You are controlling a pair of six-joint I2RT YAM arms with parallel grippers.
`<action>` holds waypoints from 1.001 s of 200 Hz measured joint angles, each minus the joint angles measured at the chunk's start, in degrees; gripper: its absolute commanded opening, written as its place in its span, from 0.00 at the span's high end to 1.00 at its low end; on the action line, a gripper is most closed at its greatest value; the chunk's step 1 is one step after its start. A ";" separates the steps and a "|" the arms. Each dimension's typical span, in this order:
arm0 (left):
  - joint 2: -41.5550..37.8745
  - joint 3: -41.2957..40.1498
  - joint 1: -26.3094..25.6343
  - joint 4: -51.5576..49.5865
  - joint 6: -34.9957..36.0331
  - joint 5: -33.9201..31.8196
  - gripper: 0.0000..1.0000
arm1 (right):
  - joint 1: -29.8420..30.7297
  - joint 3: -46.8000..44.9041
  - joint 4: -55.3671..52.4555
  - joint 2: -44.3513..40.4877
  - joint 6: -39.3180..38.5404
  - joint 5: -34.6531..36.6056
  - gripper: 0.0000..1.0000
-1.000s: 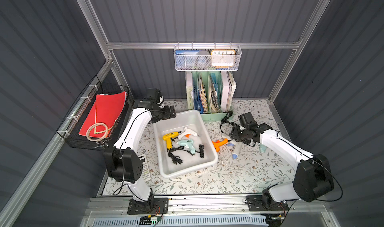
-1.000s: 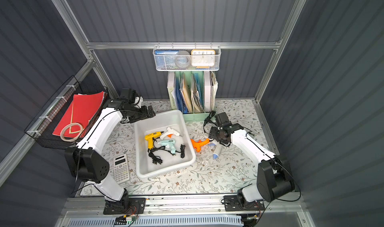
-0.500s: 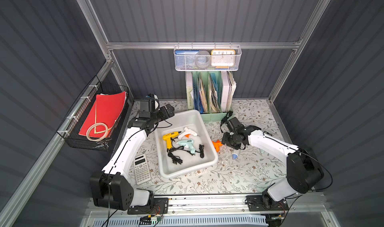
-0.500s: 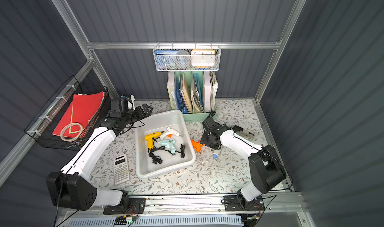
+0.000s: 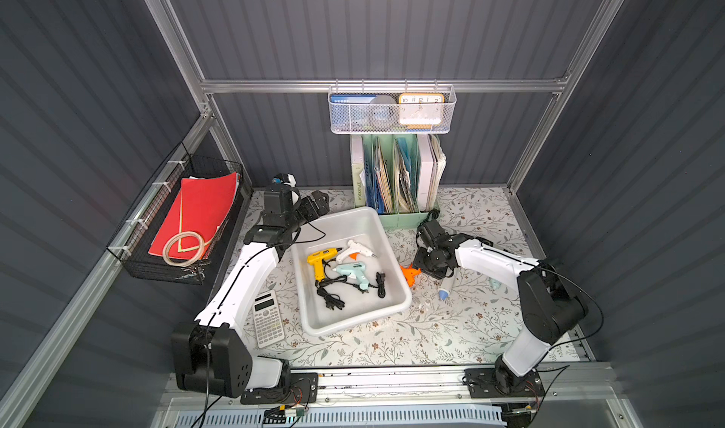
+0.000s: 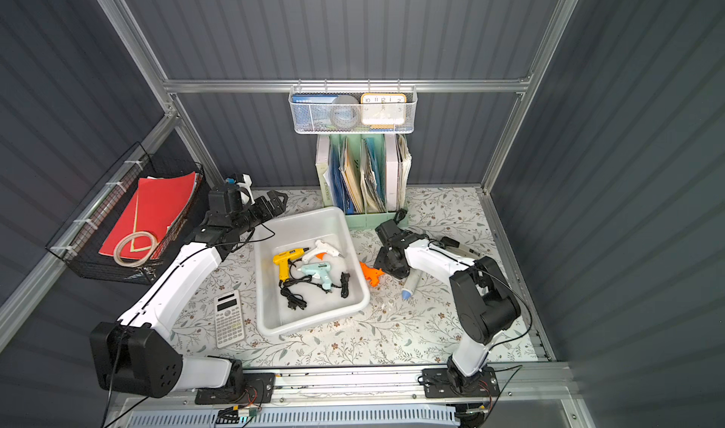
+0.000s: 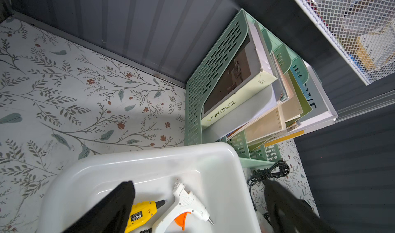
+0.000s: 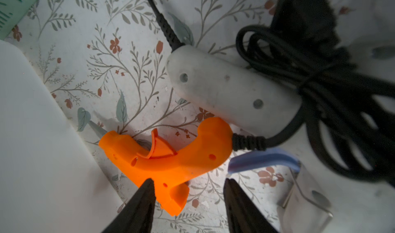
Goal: Put the hot melt glue gun into the storage box
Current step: Pick up the hot melt adhesive gun from the center of the board.
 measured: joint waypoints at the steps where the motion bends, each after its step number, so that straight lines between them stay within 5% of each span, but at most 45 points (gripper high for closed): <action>1: 0.00 0.00 0.00 0.02 0.00 0.00 0.00 | -0.02 0.00 0.04 0.04 0.02 0.00 0.44; 106: 0.66 0.00 0.00 0.79 0.00 0.20 0.00 | -2.69 0.55 2.99 3.87 1.27 2.38 0.45; 200: 0.74 0.00 0.00 0.79 0.00 0.24 0.00 | -3.02 0.50 3.54 4.68 1.20 2.47 0.56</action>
